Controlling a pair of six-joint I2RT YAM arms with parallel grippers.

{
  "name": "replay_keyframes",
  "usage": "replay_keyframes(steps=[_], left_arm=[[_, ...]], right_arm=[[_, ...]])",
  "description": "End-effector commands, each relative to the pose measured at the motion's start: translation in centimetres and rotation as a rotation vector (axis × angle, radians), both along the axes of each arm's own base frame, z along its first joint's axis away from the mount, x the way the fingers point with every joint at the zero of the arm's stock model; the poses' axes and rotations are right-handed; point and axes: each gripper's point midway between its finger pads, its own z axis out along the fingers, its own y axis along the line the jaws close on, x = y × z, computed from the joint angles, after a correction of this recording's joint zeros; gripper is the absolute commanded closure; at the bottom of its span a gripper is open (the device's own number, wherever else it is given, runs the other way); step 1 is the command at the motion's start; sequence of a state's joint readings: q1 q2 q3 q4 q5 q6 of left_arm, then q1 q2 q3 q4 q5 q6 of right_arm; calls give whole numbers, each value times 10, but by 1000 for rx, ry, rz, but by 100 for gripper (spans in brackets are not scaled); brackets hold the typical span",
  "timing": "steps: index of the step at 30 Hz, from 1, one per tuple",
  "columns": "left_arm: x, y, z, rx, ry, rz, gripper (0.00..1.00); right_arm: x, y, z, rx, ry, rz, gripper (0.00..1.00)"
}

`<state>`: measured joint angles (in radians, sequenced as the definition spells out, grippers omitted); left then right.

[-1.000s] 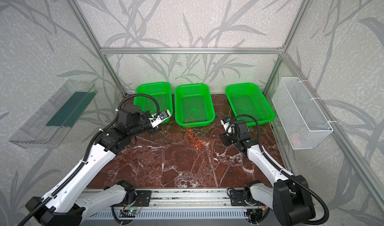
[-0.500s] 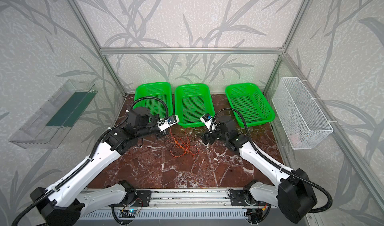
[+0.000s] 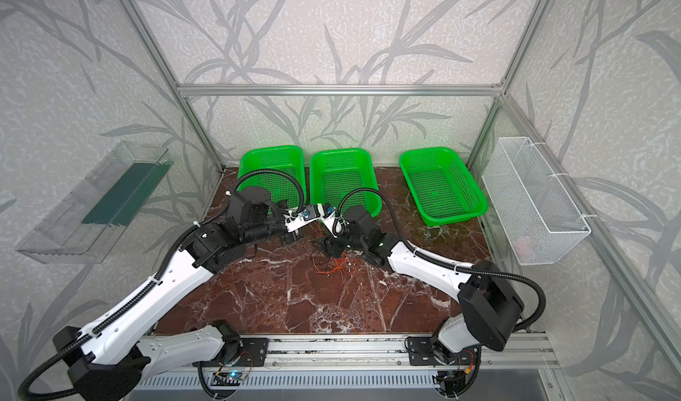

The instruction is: Untangle the cables

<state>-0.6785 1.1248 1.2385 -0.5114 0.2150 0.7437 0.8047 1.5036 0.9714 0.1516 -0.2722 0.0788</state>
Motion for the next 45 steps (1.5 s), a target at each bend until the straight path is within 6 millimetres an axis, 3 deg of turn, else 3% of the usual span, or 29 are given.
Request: replay_keyframes(steps=[1, 6, 12, 23, 31, 38, 45], left_arm=[[-5, -3, 17, 4, -33, -19, 100], [-8, -4, 41, -28, -65, -26, 100], [-1, 4, 78, -33, -153, 17, 100], [18, 35, 140, -94, -273, 141, 100], [31, 66, 194, -240, -341, 223, 100], [39, 75, 206, -265, -365, 257, 100], [55, 131, 218, -328, -387, 454, 100]], right_arm=[[26, -3, 7, 11, -43, -125, 45], [33, -6, -5, -48, -59, -119, 57], [39, -34, -24, -85, -32, -142, 60], [21, -89, -77, -238, 71, -99, 64], [11, -122, -107, -266, 146, -157, 65], [17, -137, -109, -264, 174, -246, 94], [26, -174, -111, -217, 267, -420, 100]])
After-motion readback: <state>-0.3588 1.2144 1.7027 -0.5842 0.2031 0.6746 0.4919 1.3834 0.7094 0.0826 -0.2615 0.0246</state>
